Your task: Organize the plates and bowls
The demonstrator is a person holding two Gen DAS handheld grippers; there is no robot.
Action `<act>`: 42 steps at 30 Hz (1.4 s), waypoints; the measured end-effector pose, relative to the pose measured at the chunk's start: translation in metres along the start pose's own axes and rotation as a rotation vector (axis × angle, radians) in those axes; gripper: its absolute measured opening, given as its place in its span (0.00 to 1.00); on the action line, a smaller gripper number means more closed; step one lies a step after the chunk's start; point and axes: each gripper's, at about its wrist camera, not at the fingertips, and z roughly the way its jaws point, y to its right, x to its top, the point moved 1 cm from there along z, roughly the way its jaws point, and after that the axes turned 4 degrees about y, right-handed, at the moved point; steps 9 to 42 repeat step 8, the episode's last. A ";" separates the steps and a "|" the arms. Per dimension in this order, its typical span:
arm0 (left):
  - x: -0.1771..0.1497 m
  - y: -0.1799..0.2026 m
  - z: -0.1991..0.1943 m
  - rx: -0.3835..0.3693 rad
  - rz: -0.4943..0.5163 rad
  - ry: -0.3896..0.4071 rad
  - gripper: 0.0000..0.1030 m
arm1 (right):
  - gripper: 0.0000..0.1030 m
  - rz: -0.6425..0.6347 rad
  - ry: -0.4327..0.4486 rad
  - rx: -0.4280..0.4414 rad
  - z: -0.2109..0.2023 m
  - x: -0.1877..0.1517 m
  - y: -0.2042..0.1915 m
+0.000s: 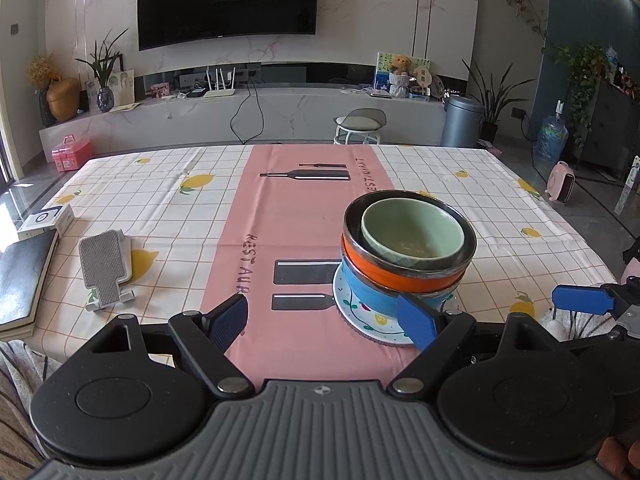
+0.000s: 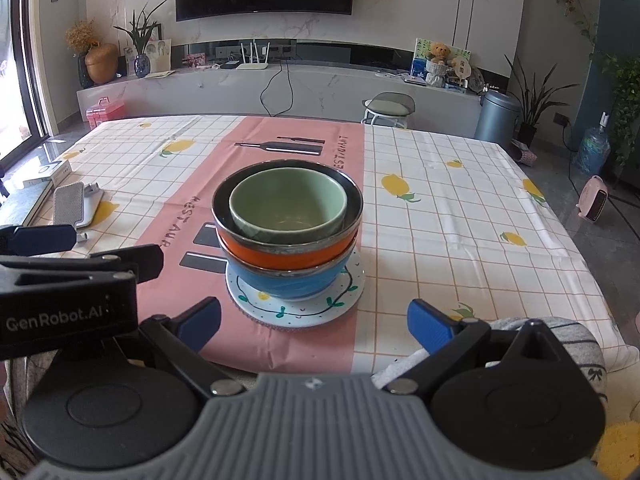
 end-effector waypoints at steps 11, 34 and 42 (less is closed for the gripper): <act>-0.002 -0.001 -0.001 0.002 -0.005 -0.004 0.96 | 0.95 -0.004 -0.002 0.006 0.001 -0.001 -0.002; -0.002 -0.001 -0.001 0.002 -0.005 -0.004 0.96 | 0.95 -0.004 -0.002 0.006 0.001 -0.001 -0.002; -0.002 -0.001 -0.001 0.002 -0.005 -0.004 0.96 | 0.95 -0.004 -0.002 0.006 0.001 -0.001 -0.002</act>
